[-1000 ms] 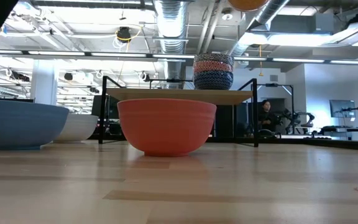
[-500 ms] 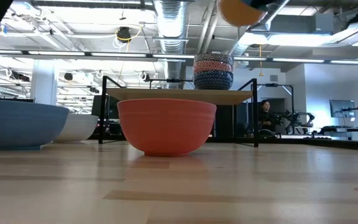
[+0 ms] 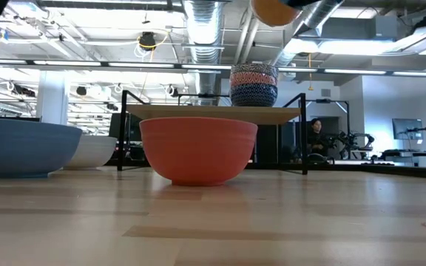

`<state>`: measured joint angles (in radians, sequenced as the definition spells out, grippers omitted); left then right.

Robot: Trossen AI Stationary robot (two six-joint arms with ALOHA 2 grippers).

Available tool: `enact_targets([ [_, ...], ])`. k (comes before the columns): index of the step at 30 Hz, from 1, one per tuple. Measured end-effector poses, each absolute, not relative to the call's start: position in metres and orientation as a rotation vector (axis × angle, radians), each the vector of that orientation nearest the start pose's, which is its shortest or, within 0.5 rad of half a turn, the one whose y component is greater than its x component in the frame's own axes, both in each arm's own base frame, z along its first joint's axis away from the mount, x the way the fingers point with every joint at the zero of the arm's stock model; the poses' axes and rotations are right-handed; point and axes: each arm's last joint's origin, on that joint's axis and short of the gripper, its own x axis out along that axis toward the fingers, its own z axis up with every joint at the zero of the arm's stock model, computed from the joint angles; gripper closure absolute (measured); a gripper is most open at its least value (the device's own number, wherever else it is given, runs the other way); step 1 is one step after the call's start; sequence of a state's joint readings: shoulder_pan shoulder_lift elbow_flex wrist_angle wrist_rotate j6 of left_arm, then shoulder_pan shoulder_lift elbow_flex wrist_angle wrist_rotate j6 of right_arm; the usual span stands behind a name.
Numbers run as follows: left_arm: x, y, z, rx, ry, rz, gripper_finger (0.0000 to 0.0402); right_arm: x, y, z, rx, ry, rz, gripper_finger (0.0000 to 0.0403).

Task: Place and stack bowls onto a shelf
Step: Stack the light blue patterned bowl on top of the red patterned bowl on the shelf

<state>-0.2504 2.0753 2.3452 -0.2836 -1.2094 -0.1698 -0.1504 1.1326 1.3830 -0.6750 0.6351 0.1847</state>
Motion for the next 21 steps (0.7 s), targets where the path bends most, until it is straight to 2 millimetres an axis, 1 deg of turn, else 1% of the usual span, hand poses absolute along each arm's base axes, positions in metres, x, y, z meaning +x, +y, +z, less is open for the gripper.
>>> enact_targets([
  [3, 0.427, -0.081, 0.464, -0.134, -0.046, 0.959, 0.0293, 0.213, -0.080, 0.438, 0.113, 0.374, -0.808, 0.0365],
  [5, 0.423, -0.080, 0.461, -0.138, -0.013, 0.962, 0.0292, 0.217, -0.103, 0.438, 0.163, 0.430, -0.792, 0.0365],
  [9, 0.411, -0.077, 0.453, -0.228, 0.047, 0.940, 0.0292, 0.231, -0.144, 0.425, 0.296, 0.544, -0.715, 0.0365],
  [12, 0.403, -0.075, 0.443, -0.304, 0.108, 0.935, 0.0292, 0.233, -0.168, 0.413, 0.374, 0.611, -0.683, 0.0365],
  [14, 0.399, -0.075, 0.436, -0.340, 0.154, 0.937, 0.0292, 0.235, -0.180, 0.406, 0.408, 0.626, -0.661, 0.0365],
  [16, 0.395, -0.074, 0.430, -0.371, 0.192, 0.944, 0.0291, 0.235, -0.187, 0.401, 0.428, 0.643, -0.657, 0.0365],
  [21, 0.388, -0.073, 0.421, -0.424, 0.274, 0.954, 0.0291, 0.234, -0.195, 0.398, 0.438, 0.651, -0.629, 0.0365],
])
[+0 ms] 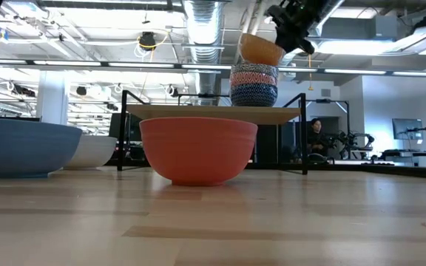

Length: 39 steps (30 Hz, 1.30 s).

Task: Place and stack bowls onto a shelf
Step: Stack the light blue patterned bowl on top of the red patterned bowl on the shelf

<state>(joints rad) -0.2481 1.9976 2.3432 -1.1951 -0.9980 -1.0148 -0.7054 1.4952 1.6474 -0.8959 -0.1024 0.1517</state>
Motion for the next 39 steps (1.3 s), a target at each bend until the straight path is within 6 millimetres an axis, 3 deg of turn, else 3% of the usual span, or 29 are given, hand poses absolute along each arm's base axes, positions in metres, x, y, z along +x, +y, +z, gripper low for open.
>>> enact_targets([
  [11, 0.388, -0.069, 0.417, -0.451, 0.349, 0.928, 0.0291, 0.247, -0.210, 0.375, 0.470, 0.739, -0.624, 0.0365],
  [25, 0.387, -0.063, 0.414, -0.462, 0.395, 0.930, 0.0291, 0.247, -0.210, 0.371, 0.464, 0.778, -0.620, 0.0361],
  [35, 0.388, -0.062, 0.413, -0.466, 0.402, 0.927, 0.0291, 0.249, -0.209, 0.377, 0.447, 0.721, -0.615, 0.0215],
  [39, 0.388, -0.062, 0.413, -0.465, 0.402, 0.927, 0.0291, 0.248, -0.209, 0.382, 0.436, 0.687, -0.615, 0.0177],
])
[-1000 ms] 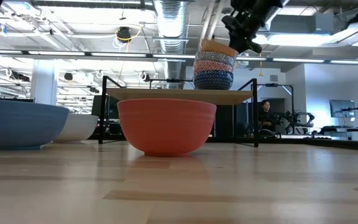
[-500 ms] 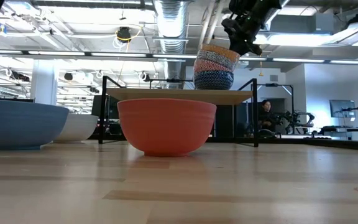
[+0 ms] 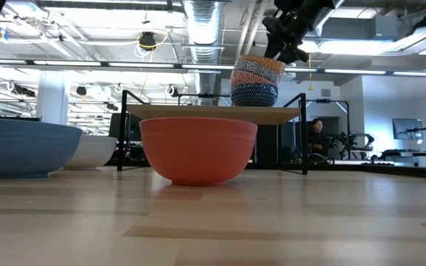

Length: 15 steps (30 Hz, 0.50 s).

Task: Place and stack bowls onto a shelf
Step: Stack the light blue patterned bowl on top of the red patterned bowl on the shelf

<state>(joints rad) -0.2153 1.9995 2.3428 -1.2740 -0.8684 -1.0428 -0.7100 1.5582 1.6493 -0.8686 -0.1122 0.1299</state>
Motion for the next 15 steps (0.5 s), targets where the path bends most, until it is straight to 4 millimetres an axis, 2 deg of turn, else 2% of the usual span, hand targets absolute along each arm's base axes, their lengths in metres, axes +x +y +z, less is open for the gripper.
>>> enact_targets([
  [5, 0.387, -0.062, 0.413, -0.457, 0.412, 0.932, 0.0291, 0.236, -0.201, 0.402, 0.393, 0.596, -0.620, 0.0172],
  [10, 0.385, -0.059, 0.412, -0.436, 0.426, 0.952, 0.0291, 0.213, -0.189, 0.417, 0.385, 0.571, -0.628, 0.0184],
  [12, 0.383, -0.054, 0.412, -0.433, 0.432, 0.966, 0.0291, 0.204, -0.186, 0.414, 0.406, 0.545, -0.619, 0.0189],
  [15, 0.378, -0.048, 0.416, -0.430, 0.436, 0.983, 0.0291, 0.188, -0.185, 0.395, 0.475, 0.528, -0.644, 0.0195],
])
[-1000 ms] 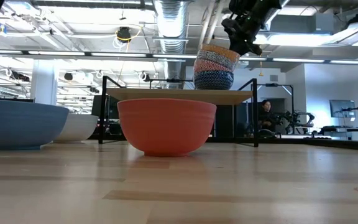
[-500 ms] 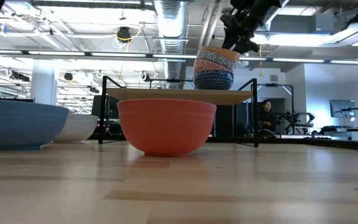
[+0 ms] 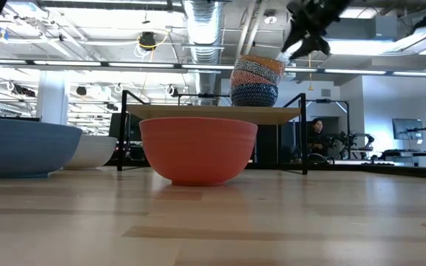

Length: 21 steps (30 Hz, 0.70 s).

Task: Place and stack bowls onto a shelf
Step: Stack the light blue patterned bowl on top of the red patterned bowl on the shelf

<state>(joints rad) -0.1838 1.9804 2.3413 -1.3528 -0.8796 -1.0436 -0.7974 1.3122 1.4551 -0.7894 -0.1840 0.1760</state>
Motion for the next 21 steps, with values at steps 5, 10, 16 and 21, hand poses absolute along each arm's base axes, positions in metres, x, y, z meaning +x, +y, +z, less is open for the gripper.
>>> enact_targets([
  [5, 0.381, -0.028, 0.416, -0.427, 0.470, 0.991, 0.0291, 0.175, -0.178, 0.370, 0.523, 0.458, -0.677, 0.0206],
  [10, 0.390, -0.005, 0.416, -0.460, 0.481, 0.957, 0.0291, 0.178, -0.176, 0.364, 0.530, 0.391, -0.671, 0.0218],
  [16, 0.394, -0.001, 0.418, -0.474, 0.454, 0.931, 0.0291, 0.192, -0.183, 0.354, 0.542, 0.399, -0.705, 0.0228],
  [21, 0.393, -0.003, 0.418, -0.473, 0.462, 0.933, 0.0291, 0.203, -0.187, 0.345, 0.546, 0.424, -0.693, 0.0230],
])
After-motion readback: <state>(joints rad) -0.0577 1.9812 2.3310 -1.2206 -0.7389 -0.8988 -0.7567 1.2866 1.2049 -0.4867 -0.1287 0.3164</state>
